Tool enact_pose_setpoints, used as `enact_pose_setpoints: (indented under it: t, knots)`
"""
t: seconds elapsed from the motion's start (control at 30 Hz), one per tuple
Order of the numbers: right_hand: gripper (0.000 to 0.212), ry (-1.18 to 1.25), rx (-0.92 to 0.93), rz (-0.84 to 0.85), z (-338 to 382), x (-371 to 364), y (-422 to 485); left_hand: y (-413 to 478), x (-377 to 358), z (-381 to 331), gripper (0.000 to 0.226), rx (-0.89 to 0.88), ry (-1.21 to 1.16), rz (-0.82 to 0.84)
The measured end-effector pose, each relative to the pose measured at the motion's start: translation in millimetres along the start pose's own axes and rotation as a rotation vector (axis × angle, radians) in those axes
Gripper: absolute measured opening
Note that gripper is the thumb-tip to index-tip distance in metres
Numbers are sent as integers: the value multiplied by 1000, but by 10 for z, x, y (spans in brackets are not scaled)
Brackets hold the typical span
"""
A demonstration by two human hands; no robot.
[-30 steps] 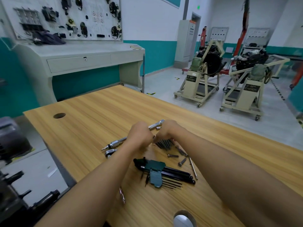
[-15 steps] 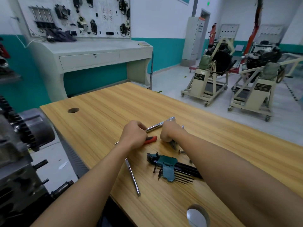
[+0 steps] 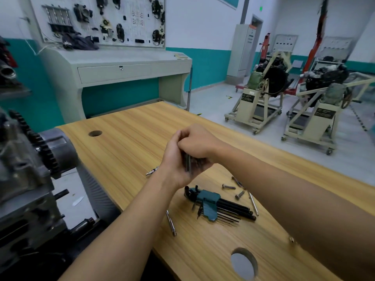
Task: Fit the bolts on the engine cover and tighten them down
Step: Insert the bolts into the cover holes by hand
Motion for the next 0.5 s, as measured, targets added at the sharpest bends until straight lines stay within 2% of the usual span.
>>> enact_pose_setpoints:
  t: [0.13, 0.27, 0.4, 0.5]
  knots:
    - [25, -71, -66, 78, 116, -114, -89, -178, 27, 19, 54, -13, -114, -46]
    - [24, -273, -30, 143, 247, -179, -170, -310, 134, 50, 51, -9, -149, -132]
    - [24, -332, 3, 258, 337, -179, -235, -393, 269, 75, 67, 55, -62, -241]
    - [27, -197, 20, 349, 402, -88, -284, -503, 287, -7, 90, 29, 28, -200]
Point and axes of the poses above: each hand's wrist, its own y-axis towards the middle knuckle, its own x-axis out of the back of the hand, z = x × y, the point moved 8 cm from there along y, towards the middle knuckle
